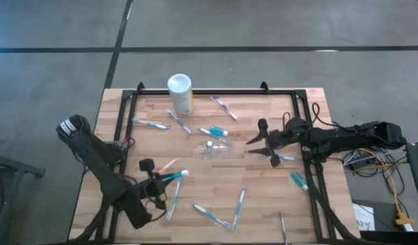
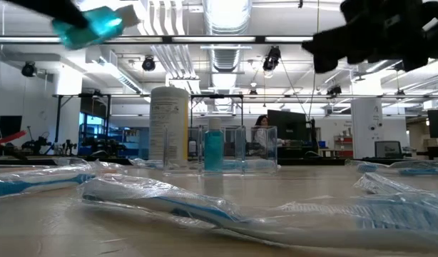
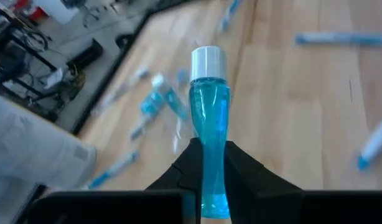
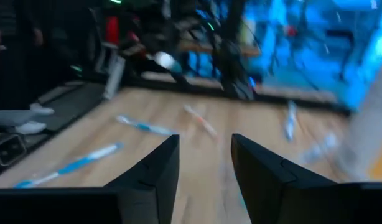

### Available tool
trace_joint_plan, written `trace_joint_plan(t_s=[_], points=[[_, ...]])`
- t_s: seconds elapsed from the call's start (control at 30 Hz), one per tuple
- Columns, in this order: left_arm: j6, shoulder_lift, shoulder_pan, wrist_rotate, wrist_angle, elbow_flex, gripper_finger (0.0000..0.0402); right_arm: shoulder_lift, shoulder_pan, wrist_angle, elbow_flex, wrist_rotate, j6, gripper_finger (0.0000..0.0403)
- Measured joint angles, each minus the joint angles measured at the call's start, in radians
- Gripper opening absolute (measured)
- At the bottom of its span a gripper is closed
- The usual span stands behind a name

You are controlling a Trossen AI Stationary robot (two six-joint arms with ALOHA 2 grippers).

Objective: Pick & Place toothbrushing station
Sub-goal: Put the blue mouthwash into the transparent organizer

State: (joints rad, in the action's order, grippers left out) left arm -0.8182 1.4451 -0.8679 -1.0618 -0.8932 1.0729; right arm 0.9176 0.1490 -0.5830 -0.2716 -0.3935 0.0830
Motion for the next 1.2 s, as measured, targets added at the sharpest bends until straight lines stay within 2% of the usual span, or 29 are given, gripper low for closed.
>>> trace_joint_plan(t_s=[0.1,0.2,0.37,0.53,0.67,0.9,1.07,1.2], points=[[0.139,-0.040,0.063,-0.003,0.106,0.000,0.0037,0.001,-0.044,0.027,-0.031,0.016,0.066,0.0170],[0.278,-0.066,0.136,0.023,0.240,0.000,0.0037,0.009,-0.103,0.112,-0.093,0.132,0.154,0.0199],[0.491,-0.076,0.258,0.164,0.441,0.001,0.0037,0.062,-0.213,0.204,-0.201,0.300,0.309,0.0248],[0.624,-0.074,0.359,0.282,0.520,0.001,0.0037,0.158,-0.301,0.235,-0.302,0.448,0.404,0.0270],[0.664,-0.074,0.413,0.347,0.528,0.001,0.0037,0.261,-0.318,0.259,-0.390,0.462,0.411,0.0270],[0.713,-0.074,0.429,0.381,0.532,0.001,0.0038,0.446,-0.302,0.321,-0.528,0.468,0.406,0.0270],[0.720,-0.074,0.430,0.394,0.533,0.001,0.0038,0.518,-0.291,0.328,-0.621,0.473,0.373,0.0279],[0.739,-0.074,0.430,0.398,0.525,0.001,0.0038,0.555,-0.292,0.423,-0.693,0.472,0.369,0.0281]])
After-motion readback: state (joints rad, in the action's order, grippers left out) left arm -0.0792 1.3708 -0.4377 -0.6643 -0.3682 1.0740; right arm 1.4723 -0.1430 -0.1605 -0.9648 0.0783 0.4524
